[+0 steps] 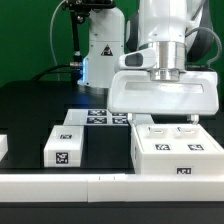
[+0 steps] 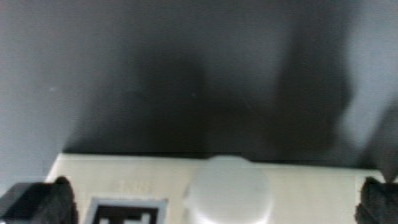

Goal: Assemble cabinet

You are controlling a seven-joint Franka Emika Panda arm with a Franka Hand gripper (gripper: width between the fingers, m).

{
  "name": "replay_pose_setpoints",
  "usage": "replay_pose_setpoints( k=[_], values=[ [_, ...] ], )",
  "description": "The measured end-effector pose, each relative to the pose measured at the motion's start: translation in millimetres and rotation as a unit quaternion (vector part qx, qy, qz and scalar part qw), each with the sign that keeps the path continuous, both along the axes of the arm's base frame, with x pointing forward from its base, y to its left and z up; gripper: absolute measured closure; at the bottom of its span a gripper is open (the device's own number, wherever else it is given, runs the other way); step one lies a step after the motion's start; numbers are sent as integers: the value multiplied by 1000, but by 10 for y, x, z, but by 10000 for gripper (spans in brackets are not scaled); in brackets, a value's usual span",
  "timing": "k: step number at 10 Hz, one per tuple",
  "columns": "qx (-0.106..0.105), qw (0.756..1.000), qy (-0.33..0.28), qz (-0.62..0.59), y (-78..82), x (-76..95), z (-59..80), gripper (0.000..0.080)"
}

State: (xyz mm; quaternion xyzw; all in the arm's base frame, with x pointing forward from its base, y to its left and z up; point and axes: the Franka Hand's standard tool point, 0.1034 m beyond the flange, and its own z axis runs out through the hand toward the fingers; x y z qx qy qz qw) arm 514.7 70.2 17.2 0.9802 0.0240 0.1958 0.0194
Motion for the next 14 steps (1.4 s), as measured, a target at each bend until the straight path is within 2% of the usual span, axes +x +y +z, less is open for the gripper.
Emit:
replay_pose_setpoints(
  k=[3, 4, 5, 7, 8, 9, 14],
  values=[
    [-2, 1000, 0, 1, -15, -16, -23, 4],
    [-3, 1000, 0, 3, -15, -16, -23, 127],
    [-4, 1000, 0, 4, -15, -16, -23, 127],
    [-5, 1000, 1, 7, -15, -16, -23, 401],
    [-5, 1000, 1, 8, -15, -16, -23, 401],
    [-5, 1000, 1, 8, -15, -16, -23, 585],
    [-6, 1000, 1, 9, -15, -16, -23, 583]
  ],
)
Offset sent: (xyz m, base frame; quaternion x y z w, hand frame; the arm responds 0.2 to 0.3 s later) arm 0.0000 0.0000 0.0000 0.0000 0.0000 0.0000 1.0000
